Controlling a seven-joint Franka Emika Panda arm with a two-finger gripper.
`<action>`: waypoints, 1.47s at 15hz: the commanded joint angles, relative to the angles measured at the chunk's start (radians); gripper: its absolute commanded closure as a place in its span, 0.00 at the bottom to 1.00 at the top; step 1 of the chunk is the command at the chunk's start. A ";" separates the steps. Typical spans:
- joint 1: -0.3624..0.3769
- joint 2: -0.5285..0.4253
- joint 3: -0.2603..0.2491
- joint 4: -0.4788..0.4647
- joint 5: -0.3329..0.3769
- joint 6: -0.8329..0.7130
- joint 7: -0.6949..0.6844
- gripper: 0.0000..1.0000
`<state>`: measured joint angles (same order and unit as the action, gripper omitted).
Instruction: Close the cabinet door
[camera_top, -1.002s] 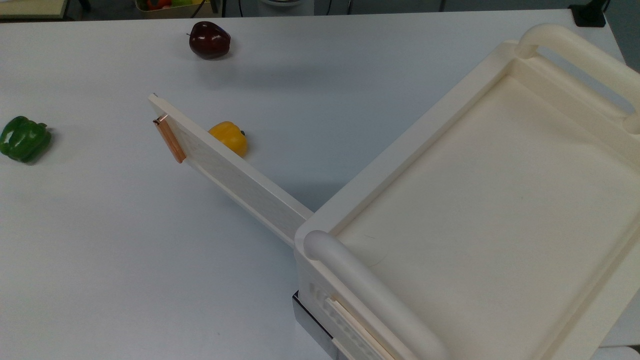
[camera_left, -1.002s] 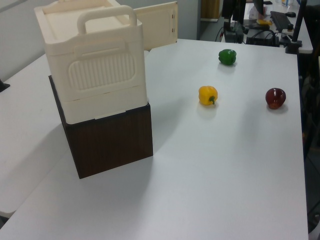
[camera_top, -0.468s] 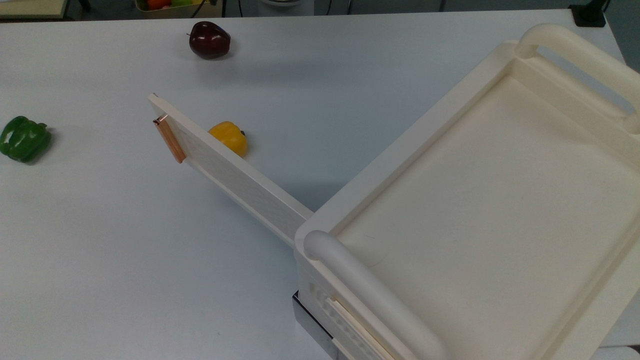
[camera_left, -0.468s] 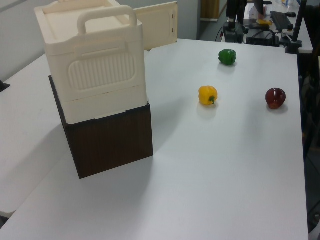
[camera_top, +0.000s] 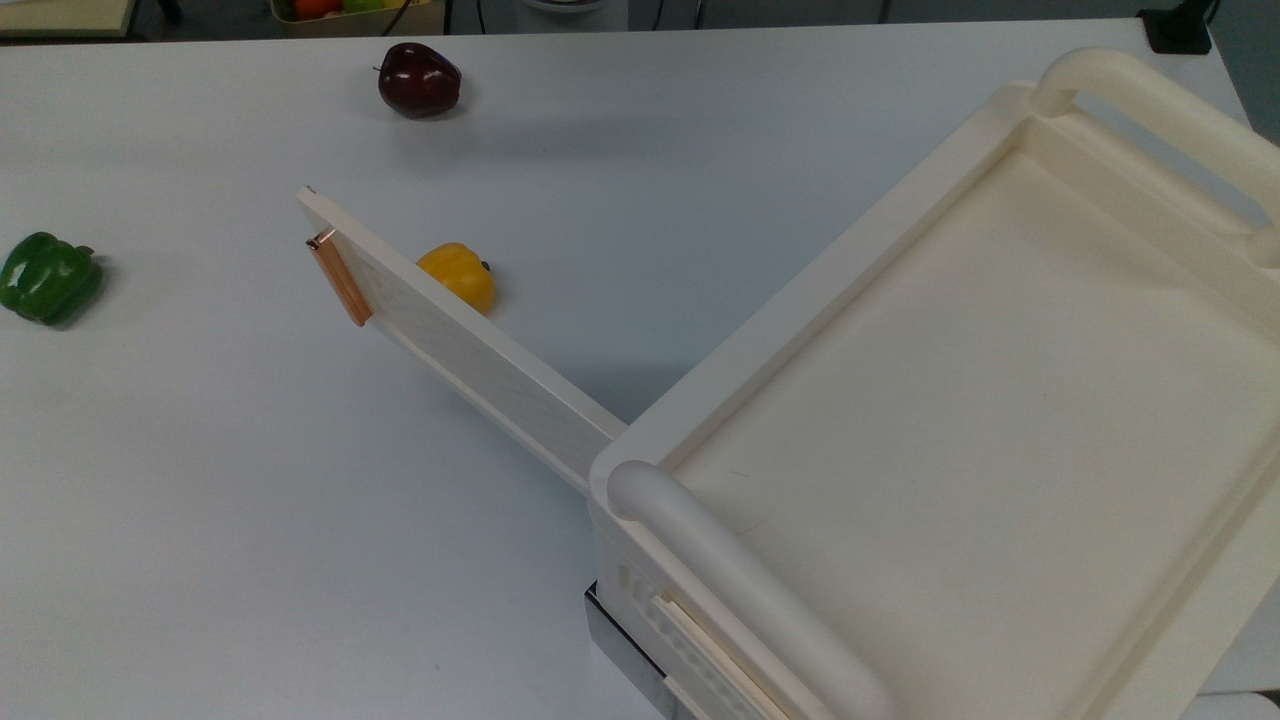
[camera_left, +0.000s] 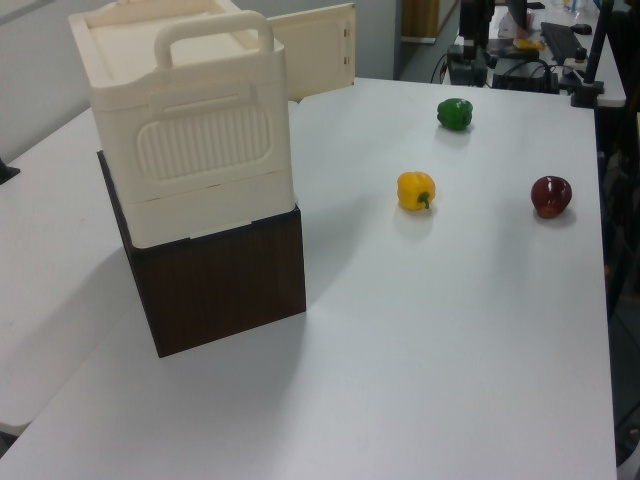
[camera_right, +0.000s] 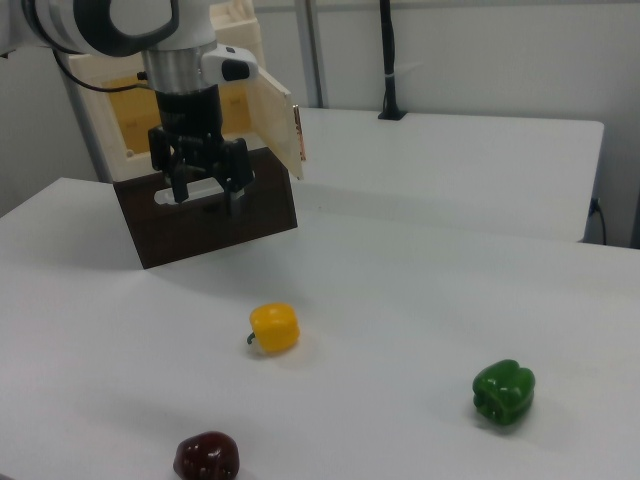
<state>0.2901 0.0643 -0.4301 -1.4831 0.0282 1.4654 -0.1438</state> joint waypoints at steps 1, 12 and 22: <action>0.006 -0.027 -0.016 -0.016 0.019 -0.043 -0.066 0.18; 0.012 -0.032 -0.064 -0.014 0.084 -0.030 -0.123 1.00; 0.011 -0.024 -0.122 -0.003 0.240 0.143 -0.036 1.00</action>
<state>0.2898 0.0527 -0.5415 -1.4716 0.2368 1.5418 -0.2236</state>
